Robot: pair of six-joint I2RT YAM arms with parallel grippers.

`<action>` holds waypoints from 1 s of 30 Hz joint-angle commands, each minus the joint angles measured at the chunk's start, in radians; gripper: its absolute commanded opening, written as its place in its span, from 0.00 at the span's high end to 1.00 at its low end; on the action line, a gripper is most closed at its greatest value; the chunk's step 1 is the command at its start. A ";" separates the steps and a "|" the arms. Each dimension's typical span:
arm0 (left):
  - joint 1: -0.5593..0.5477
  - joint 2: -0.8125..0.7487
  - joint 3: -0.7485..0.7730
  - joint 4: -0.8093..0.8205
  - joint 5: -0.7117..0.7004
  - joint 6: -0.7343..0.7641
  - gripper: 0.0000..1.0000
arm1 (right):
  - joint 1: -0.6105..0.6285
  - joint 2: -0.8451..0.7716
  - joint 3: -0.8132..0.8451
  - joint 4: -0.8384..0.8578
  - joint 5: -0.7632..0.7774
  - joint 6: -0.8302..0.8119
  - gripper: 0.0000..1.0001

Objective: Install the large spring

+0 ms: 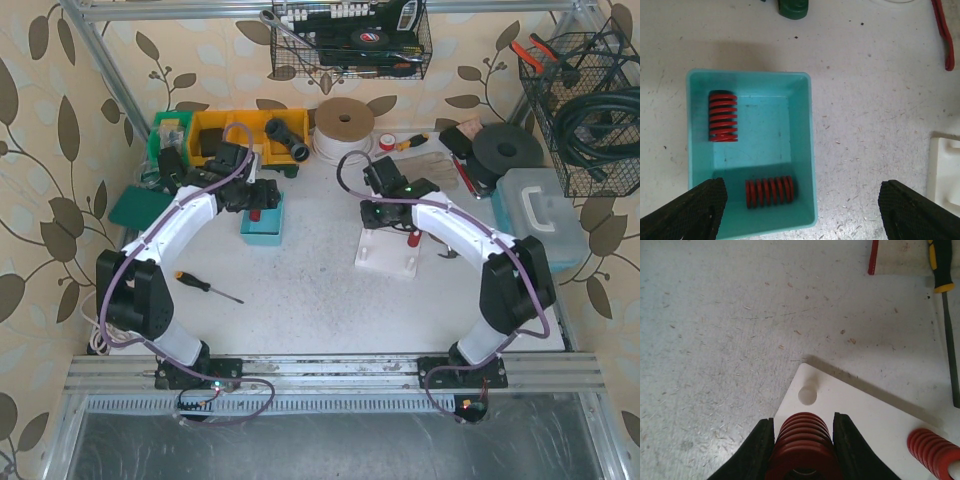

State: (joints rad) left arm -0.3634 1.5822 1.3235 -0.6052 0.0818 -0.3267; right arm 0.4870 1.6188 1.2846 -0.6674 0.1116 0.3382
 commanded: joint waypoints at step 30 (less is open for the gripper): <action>0.030 0.030 0.047 -0.040 0.037 -0.009 0.16 | 0.038 0.164 0.079 0.050 0.117 -0.062 1.00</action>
State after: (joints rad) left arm -0.3393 1.6150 1.3312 -0.6338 0.0910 -0.3271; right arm 0.5217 1.7485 1.3373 -0.6231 0.2214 0.2928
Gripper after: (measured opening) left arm 0.841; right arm 0.246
